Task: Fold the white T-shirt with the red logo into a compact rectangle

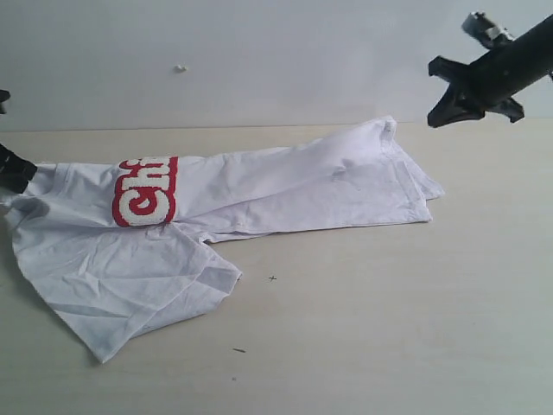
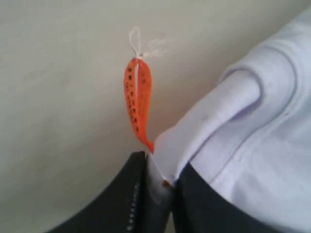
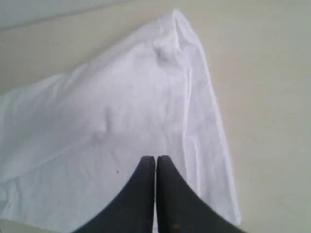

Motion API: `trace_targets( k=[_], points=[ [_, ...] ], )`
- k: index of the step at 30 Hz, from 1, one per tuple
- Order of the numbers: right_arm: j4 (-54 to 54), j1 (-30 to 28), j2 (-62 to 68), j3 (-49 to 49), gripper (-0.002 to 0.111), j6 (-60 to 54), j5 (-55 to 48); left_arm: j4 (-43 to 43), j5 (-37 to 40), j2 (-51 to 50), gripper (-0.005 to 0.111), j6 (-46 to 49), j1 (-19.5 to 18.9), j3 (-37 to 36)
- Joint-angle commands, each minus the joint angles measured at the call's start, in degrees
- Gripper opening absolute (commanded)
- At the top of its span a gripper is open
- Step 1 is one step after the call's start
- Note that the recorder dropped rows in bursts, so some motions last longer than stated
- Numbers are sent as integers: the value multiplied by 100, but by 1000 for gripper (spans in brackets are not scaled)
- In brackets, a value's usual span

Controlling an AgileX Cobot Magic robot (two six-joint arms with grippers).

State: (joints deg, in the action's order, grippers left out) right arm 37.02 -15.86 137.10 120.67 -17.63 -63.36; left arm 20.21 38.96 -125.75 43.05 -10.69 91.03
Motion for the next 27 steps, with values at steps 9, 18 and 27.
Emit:
trace_targets(
  k=[9,18,27],
  points=[
    [-2328,1075,747,24,0,1065,-316,219,510,18,20,2,-15,29],
    [-2562,1250,812,-148,0,1155,-661,882,1027,306,20,316,-37,29],
    [-2560,1250,-294,-2466,0,869,-436,1597,1802,777,20,305,-252,29]
  ],
)
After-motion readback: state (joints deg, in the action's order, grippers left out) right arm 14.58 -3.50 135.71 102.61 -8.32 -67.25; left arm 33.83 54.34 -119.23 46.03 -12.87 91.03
